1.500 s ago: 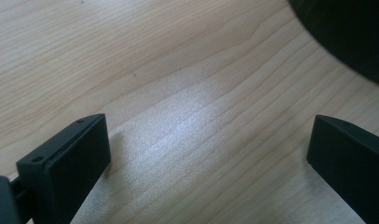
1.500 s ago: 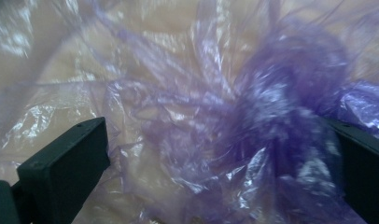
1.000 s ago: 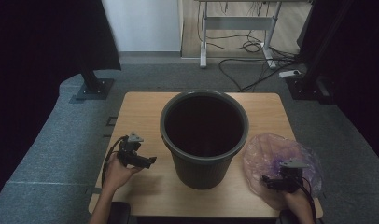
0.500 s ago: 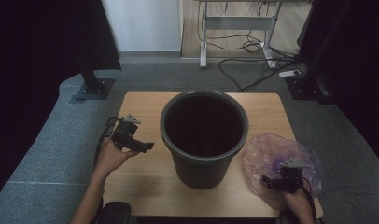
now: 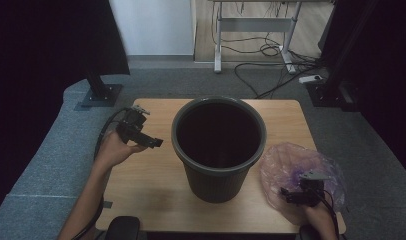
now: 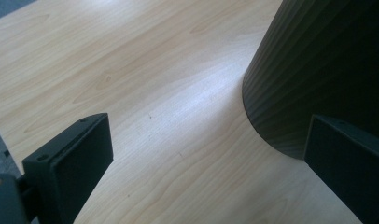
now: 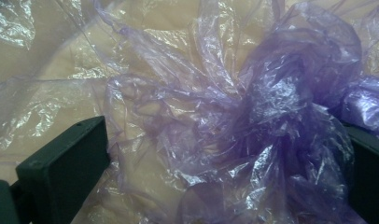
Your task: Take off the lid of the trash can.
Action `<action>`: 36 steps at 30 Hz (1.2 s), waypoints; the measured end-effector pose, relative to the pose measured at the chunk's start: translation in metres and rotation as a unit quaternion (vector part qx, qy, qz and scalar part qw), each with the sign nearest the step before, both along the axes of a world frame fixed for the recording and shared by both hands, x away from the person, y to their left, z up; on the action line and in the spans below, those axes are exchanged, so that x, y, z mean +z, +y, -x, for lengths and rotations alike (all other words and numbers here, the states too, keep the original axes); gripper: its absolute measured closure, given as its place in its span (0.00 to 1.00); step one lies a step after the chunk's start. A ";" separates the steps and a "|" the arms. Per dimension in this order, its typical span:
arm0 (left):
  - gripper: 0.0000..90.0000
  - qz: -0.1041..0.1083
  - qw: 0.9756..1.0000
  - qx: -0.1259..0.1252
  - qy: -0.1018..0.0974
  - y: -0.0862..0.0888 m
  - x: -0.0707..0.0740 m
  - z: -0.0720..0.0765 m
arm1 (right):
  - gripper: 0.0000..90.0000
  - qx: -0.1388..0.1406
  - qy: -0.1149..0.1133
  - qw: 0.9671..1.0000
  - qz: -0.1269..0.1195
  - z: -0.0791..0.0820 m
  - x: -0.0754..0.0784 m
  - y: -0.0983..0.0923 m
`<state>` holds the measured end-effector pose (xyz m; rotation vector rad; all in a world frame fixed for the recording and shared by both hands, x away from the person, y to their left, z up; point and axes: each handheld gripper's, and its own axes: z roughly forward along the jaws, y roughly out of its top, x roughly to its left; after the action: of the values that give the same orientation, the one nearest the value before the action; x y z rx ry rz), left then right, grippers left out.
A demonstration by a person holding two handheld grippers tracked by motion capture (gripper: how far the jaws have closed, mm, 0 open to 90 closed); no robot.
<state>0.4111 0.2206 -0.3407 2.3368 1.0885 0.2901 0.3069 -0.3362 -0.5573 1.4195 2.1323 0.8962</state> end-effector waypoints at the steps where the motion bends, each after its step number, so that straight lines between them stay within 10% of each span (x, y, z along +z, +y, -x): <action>1: 0.02 -0.002 1.000 0.000 0.004 -0.001 0.003 -0.001 | 0.00 0.000 0.000 1.000 0.000 0.000 0.000 0.000; 22: 0.05 -0.043 0.995 0.032 0.083 -0.013 0.073 -0.028 | 0.00 0.008 0.000 1.000 -0.002 0.000 0.000 0.001; 36: 0.16 -0.062 0.994 0.023 0.084 -0.052 0.118 -0.039 | 0.00 0.012 0.000 1.000 -0.001 0.000 0.000 0.001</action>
<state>0.4506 0.1687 -0.2227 2.4857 1.2368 0.1865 0.3067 -0.3352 -0.5574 1.3982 2.1530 0.9085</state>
